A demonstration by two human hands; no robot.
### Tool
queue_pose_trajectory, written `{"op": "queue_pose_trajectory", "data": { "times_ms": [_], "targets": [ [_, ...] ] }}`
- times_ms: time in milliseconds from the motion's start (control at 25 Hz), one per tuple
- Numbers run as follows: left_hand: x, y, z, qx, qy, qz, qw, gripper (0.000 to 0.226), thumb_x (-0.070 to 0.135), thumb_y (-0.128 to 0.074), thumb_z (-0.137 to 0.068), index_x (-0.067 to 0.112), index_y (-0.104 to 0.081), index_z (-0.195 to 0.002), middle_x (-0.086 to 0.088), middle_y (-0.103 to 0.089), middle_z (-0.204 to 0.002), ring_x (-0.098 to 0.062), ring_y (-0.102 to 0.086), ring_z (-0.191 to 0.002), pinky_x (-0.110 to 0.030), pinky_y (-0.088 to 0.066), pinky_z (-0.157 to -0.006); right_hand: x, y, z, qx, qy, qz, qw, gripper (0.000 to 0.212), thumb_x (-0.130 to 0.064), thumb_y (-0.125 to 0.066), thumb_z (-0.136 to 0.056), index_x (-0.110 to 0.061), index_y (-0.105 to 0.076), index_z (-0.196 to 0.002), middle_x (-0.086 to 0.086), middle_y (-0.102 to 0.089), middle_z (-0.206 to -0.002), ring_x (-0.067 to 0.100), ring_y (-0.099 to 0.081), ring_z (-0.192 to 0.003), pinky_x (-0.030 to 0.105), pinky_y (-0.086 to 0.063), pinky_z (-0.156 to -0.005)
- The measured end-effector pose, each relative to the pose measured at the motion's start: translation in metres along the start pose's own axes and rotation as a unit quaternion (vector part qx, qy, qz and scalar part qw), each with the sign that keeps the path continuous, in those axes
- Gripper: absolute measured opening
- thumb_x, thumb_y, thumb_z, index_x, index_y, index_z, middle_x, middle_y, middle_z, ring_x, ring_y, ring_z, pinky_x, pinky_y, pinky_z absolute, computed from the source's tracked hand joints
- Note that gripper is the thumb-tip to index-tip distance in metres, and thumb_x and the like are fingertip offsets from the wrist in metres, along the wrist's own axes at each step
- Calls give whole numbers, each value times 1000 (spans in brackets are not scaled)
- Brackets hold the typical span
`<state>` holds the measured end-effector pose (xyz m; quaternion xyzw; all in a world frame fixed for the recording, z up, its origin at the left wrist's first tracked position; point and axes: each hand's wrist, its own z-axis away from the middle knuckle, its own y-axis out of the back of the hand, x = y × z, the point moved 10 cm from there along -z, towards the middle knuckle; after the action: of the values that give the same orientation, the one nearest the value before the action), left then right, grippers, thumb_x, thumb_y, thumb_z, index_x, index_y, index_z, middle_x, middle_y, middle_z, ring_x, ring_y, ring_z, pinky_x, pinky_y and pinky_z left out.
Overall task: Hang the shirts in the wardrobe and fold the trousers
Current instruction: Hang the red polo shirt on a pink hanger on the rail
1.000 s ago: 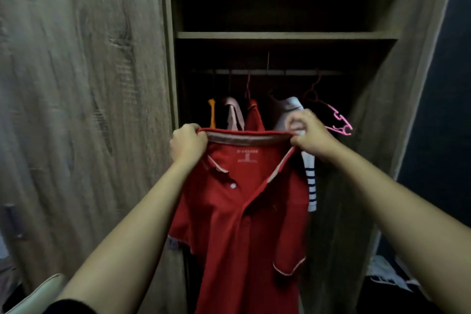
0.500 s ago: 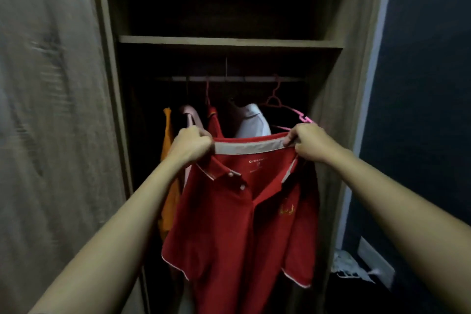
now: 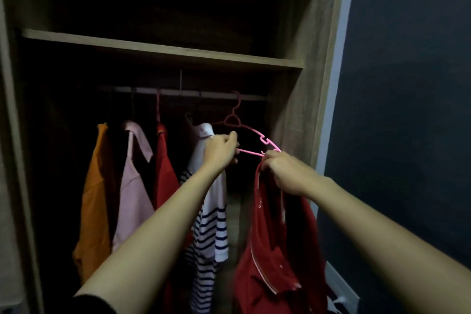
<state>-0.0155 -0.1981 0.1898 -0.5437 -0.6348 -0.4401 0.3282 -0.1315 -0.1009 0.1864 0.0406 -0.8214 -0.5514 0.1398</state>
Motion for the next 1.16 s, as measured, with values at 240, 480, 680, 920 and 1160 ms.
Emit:
{"op": "queue_pose_trajectory", "data": {
  "times_ms": [240,480,680,920,1160],
  "targets": [
    [-57,-92,-84,-29,153,121,980,73,57,-46,-84,-3,-52,-125,-23,-62,-118,-37,-59,-110,-42,-46,-97,41,-4,4,16,9,8,1000,45,9,-43,-82,-8,-58,-120,3,-47,-129,27,-51,-110,40,-47,-93],
    [-63,-147,-118,-29,173,155,972,54,28,-56,-91,-6,-40,-131,-22,-54,-128,-34,-55,-115,-36,-46,-93,71,-26,0,-22,-15,-1,1000,41,7,-44,-81,-8,-59,-116,4,-46,-121,28,-53,-104,38,-45,-92],
    [-59,-157,-131,-14,143,201,969,33,-11,-54,-84,-8,-55,-117,-27,-59,-119,-36,-55,-115,-37,-45,-96,76,-30,4,-32,-47,-33,998,46,8,-40,-82,-9,-56,-122,4,-42,-122,27,-48,-106,36,-44,-93],
    [-21,-114,-105,-62,111,243,962,16,-8,-48,-89,1,-61,-84,-6,-54,-74,-17,-51,-73,-29,-42,-72,61,-38,5,-47,-85,-74,993,46,6,-42,-82,-7,-54,-125,5,-39,-128,26,-44,-113,36,-41,-100],
    [4,-59,-87,-59,99,235,965,26,-14,-36,-91,12,-39,-94,-4,-42,-68,-7,-44,-50,-10,-30,-32,32,-27,18,-59,-82,-81,992,42,5,-42,-83,-6,-54,-122,4,-37,-128,24,-44,-112,36,-41,-99]
  ]
}}
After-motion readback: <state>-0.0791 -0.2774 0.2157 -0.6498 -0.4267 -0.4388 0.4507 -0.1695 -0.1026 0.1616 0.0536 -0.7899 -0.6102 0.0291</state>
